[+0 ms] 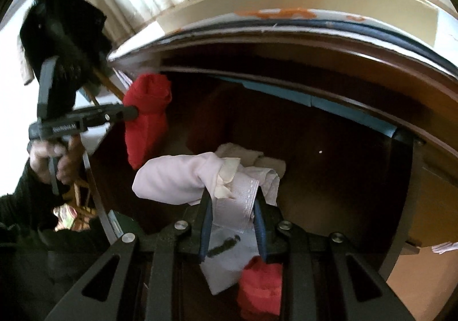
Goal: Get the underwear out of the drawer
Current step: 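Lift the red sock and pink underwear up out of the drawer with both tools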
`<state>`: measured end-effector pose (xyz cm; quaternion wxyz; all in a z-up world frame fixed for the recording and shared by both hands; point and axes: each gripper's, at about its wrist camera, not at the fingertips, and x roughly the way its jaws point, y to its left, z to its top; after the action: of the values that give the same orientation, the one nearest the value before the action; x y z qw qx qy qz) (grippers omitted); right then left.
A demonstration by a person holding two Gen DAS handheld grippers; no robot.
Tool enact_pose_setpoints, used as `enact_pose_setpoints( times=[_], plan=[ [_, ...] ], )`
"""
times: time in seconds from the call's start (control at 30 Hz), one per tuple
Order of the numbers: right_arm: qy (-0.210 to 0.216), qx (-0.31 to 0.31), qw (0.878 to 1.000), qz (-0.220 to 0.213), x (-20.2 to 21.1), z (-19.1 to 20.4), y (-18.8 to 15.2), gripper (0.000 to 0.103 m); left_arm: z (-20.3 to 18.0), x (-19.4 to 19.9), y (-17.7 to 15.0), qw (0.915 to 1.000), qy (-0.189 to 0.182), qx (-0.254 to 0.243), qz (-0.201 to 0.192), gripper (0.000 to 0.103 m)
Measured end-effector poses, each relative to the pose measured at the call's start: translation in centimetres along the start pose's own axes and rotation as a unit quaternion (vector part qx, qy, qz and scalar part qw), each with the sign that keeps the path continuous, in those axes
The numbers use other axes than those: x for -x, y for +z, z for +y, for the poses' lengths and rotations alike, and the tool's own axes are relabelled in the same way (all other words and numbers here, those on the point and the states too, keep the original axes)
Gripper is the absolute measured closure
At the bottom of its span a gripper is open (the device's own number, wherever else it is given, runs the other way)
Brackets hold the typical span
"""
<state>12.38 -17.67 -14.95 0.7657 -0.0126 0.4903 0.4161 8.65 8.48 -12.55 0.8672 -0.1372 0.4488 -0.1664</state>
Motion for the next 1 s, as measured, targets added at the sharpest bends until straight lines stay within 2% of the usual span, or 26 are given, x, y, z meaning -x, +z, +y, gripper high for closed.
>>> enact_pose_setpoints(
  times=[0.2,0.6,1.0],
  plan=[
    [0.006,-0.011,0.999,-0.038,0.2,0.2,0.0,0.075,-0.4,-0.1,-0.4,0.9999,0.000,-0.001,-0.017,0.074],
    [0.023,-0.030,0.997,-0.073,0.2,-0.1,0.2,0.075,-0.5,0.7,-0.8,0.9986,-0.001,0.003,-0.054,0.075],
    [0.009,-0.014,0.995,-0.102,0.8,0.3,-0.2,0.075,-1.5,1.0,-1.3,0.9958,0.025,-0.012,-0.088,0.075]
  ],
)
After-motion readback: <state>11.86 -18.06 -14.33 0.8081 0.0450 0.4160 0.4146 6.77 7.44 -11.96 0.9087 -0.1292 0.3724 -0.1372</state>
